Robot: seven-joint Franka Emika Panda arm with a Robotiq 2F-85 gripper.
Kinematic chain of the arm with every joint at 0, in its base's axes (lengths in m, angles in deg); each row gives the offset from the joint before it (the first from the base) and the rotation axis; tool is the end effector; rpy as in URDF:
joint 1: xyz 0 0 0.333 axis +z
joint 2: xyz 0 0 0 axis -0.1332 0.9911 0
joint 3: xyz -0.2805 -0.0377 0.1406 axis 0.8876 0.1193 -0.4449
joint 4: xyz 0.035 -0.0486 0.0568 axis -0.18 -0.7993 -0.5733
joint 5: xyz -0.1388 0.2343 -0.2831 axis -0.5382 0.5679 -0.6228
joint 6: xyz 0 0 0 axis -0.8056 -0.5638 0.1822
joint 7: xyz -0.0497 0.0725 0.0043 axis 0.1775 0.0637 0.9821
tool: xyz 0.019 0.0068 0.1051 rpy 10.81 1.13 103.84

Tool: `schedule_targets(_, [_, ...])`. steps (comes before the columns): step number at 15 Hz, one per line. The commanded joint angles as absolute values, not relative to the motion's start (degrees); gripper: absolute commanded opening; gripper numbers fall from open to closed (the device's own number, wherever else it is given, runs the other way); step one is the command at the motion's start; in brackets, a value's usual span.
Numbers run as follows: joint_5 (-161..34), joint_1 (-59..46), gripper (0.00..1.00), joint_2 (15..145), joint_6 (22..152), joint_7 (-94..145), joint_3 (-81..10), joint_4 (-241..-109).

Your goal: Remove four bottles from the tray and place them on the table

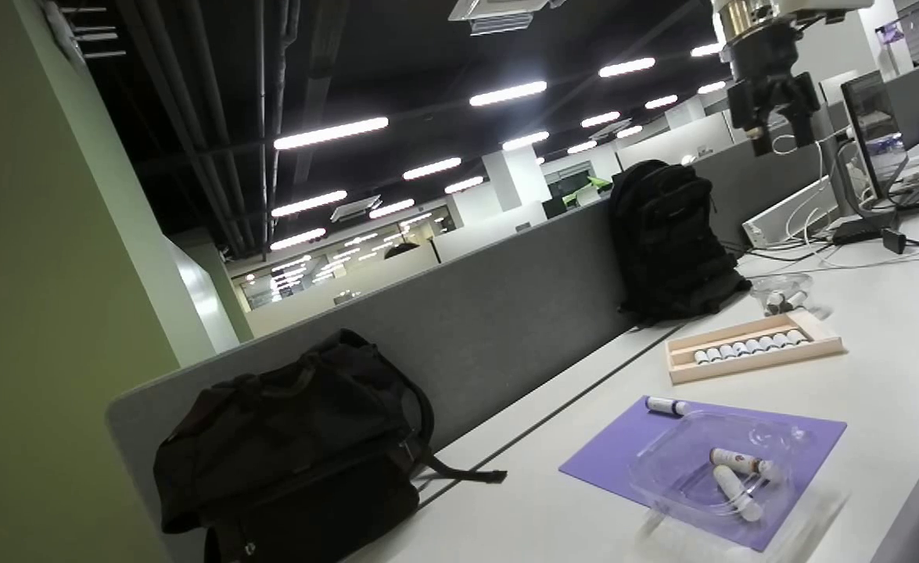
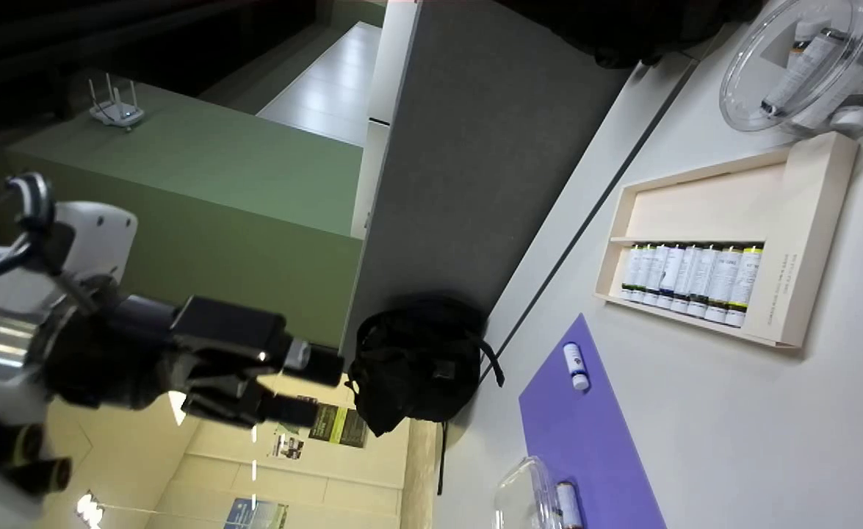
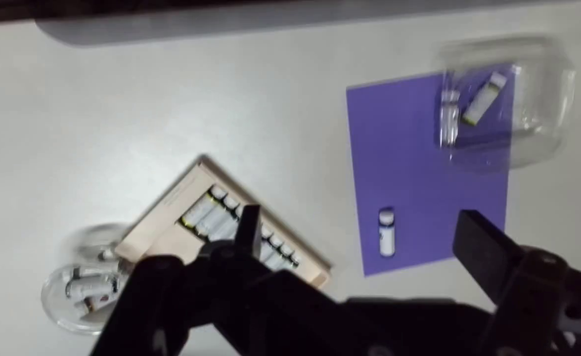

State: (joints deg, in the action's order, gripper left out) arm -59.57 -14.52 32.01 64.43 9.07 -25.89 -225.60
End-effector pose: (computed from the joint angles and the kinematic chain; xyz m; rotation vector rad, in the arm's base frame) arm 0.3577 -0.1385 0.4683 -2.9971 0.1898 -0.0528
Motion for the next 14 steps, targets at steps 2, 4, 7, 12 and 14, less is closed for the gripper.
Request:
schedule_targets(2, [-52.28, -14.57, 1.0, 49.93, 81.68, 13.73, -25.16, -215.01])
schedule_targets(4, [-48.51, -15.09, 1.0, 57.53, 85.48, 15.97, -25.04, -209.62])
schedule_targets(7, [-48.05, -16.32, 1.0, 57.77, 86.59, 15.13, -26.19, -211.07])
schedule_targets(12, [-47.25, -17.14, 1.0, 65.91, 86.28, 17.31, -26.59, -204.49])
schedule_targets(14, [-47.24, -17.13, 1.0, 65.66, 86.12, 17.51, -26.57, -204.4])
